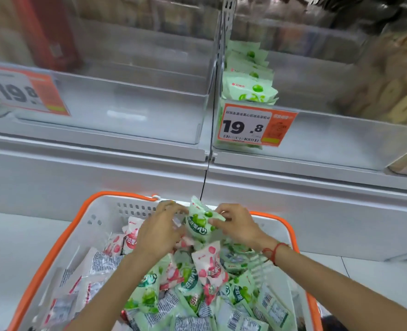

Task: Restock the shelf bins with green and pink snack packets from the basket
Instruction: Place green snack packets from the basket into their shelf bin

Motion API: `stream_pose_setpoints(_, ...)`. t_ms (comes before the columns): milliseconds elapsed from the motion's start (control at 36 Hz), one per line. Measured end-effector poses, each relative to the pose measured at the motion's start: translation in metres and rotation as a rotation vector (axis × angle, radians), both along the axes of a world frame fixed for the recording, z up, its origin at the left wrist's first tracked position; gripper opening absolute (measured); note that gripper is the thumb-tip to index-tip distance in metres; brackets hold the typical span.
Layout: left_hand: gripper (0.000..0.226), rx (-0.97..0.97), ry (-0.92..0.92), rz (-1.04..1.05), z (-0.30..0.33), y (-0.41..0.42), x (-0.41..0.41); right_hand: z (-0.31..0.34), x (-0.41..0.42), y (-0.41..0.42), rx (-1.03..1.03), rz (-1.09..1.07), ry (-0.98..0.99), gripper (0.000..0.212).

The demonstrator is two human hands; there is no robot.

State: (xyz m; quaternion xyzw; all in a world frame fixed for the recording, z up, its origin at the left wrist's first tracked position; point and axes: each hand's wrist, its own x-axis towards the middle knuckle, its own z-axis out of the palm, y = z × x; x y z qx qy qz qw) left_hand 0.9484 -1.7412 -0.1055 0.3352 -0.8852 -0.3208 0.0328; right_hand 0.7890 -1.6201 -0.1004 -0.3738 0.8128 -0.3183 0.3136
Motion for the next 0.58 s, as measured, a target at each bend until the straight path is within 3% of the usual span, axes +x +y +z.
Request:
stream_pose_setpoints(111,0.064,0.1,0.023,-0.125,0.053,-0.001,-0.011,0.062,-0.019,0.017,-0.032,0.084,-0.107,0.009)
stream_pose_setpoints(306,0.025,0.425,0.327,-0.272,0.142,0.012,-0.03,0.166,-0.023,0.04,-0.103,0.129,-0.083,0.006)
stream_pose_setpoints(472,0.032,0.377,0.571,-0.318,0.198,0.02,-0.042,0.23,-0.015,0.063,-0.246,0.037,-0.057,0.038)
stream_pose_setpoints(583,0.026,0.267,0.717,-0.366,0.235,0.026,-0.063,0.253,-0.028,0.065,-0.321,-0.039,0.029,0.032)
